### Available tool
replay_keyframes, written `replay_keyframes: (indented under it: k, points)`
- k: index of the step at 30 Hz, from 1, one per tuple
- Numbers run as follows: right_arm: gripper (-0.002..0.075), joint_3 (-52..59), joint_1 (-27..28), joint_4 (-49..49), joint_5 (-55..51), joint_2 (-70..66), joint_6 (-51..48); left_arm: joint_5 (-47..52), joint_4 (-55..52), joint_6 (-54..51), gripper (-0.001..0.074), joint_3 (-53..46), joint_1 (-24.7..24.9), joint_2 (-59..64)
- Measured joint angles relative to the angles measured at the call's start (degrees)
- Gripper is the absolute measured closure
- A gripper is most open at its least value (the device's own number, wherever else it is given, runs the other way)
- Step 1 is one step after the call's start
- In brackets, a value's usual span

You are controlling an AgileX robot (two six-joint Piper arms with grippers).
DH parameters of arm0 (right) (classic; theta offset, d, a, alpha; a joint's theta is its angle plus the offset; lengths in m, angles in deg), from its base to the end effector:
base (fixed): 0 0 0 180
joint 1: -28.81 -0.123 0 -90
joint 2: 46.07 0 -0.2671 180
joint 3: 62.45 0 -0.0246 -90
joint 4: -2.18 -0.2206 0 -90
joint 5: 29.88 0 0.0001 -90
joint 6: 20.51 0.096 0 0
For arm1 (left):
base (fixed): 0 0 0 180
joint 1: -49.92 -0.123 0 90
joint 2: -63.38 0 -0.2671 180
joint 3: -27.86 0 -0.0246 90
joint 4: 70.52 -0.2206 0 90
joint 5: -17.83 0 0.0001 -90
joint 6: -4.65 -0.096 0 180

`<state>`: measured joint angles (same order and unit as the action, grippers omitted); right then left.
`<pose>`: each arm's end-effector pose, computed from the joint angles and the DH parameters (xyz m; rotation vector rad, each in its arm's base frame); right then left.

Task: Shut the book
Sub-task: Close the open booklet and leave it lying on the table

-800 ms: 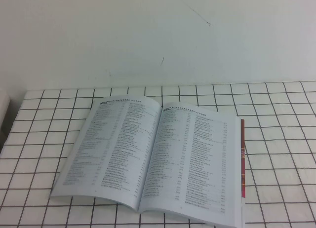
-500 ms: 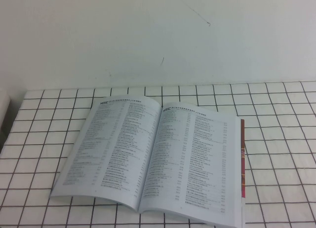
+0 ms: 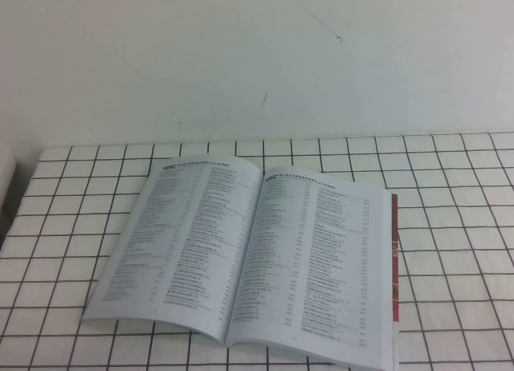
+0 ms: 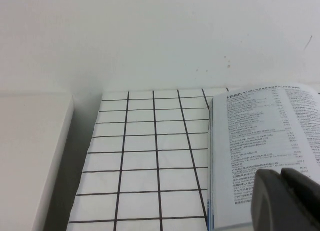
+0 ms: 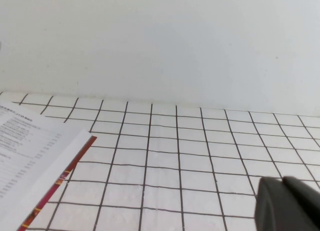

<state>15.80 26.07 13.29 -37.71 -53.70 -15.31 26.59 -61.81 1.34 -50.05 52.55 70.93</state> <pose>0.0494 -0.0002 0.1928 -0.1016 1.6302 -0.0625 0.0487 -0.0045 0.1931 -0.0207 1.6440 -0.1247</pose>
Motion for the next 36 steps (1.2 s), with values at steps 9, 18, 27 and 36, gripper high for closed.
replay_keyframes:
  k: [9, 18, 27, 36]
  points:
    - [0.0729, 0.0, 0.0, 0.3, -2.2, 0.0, 0.0, 4.1, -0.1, -0.1, 0.0738, 0.0, 0.0, 0.0]
    - [0.0729, 0.0, 0.0, 0.3, -10.7, 0.0, 0.0, 7.1, -1.3, -0.9, 0.0738, 0.0, 0.0, 0.0]
    - [0.0729, -0.1, 0.0, 0.3, -11.0, 0.0, 0.0, 7.1, -1.4, -0.9, 0.0738, 0.0, 0.0, 0.0]
    - [0.0729, -0.1, 0.0, 0.3, -11.0, 0.0, 0.0, 6.9, -1.4, -1.5, 0.0738, 0.0, 0.0, 0.0]
